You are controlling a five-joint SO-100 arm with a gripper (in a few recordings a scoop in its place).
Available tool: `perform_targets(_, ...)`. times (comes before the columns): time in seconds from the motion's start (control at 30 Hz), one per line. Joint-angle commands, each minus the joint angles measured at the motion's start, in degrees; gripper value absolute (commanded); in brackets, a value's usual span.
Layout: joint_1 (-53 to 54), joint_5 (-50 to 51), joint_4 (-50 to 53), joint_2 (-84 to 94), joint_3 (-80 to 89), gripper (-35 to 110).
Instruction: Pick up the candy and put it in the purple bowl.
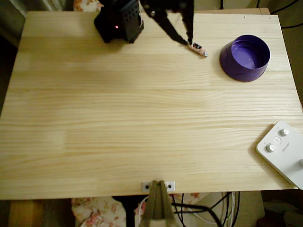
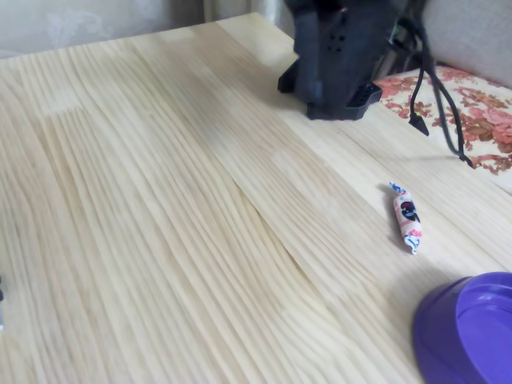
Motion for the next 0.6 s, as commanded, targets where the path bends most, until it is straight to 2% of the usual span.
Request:
perform_targets(0.0, -1.32, 0.88, 2.11, -7.12, -9.93, 0)
perform_targets(0.2, -10.28, 7.82, 3.78, -19.69, -17.93, 0)
perform_targets(0.43, -18.54, 15.56, 0.00, -21.80, -13.80, 0)
perform_targets(0.57, -23.73, 16.79, -3.25, -22.68, -10.37, 0)
